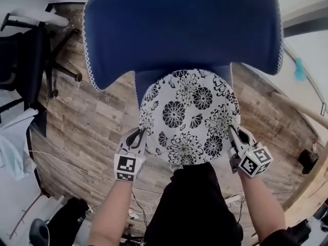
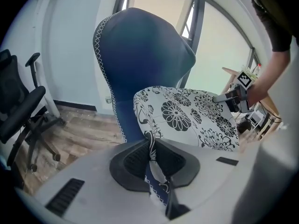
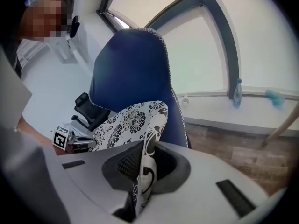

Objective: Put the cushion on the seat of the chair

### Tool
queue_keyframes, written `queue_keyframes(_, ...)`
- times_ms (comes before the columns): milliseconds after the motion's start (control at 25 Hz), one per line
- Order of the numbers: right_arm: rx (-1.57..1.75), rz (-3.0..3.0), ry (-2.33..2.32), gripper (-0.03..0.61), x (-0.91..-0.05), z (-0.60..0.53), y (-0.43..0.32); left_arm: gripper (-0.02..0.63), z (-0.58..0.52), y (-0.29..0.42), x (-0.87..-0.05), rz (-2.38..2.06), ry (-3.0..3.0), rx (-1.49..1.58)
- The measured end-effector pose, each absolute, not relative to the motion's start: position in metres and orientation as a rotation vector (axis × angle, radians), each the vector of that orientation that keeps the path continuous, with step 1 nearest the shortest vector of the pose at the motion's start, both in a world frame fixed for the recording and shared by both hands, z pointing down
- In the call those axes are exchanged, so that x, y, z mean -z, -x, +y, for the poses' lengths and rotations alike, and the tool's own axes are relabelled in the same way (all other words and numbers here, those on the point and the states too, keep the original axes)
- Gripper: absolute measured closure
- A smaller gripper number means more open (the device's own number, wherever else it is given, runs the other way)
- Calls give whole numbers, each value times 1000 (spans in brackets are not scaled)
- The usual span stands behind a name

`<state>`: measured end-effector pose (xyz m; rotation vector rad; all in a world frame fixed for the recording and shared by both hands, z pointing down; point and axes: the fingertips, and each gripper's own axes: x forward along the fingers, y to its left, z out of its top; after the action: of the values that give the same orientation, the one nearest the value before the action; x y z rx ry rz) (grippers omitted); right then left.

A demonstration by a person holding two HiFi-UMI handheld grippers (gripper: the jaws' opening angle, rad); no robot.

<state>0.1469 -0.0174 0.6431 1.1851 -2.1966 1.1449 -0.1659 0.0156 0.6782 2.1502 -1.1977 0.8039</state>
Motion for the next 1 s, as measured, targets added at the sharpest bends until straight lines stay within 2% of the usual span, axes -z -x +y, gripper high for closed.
queue_keyframes(200,-1168,-2207,-1170,541,-661,-18,-161,584,17,170,-690,-1234,-2168,-881)
queue_keyframes(480,-1102,-2227,-1126,540,-669,-16,-162,582,8,176,-687,-1240,-2203,-768)
queue_keyframes(520,-1111,-2241,-1135,538,-670,-16,-163,566,6,179,-686,-1257,-2202,-748)
queue_keyframes(600,-1148,-2256,-1182,533,-670,-18,-168,473,3,184,-686,-1271,-2173,-706)
queue_keyframes(720,-1132,-2205,-1259,403,-674,-22,-181,417,-1,196,-685,-1301,-2131,-665)
queue_keyframes(760,-1112,-2186,-1276,379,-674,-23,-185,413,-3,201,-684,-1318,-2125,-665)
queue_keyframes(1000,-1017,-2140,-1382,356,-659,-33,-195,410,4,216,-663,-1332,-2110,-643)
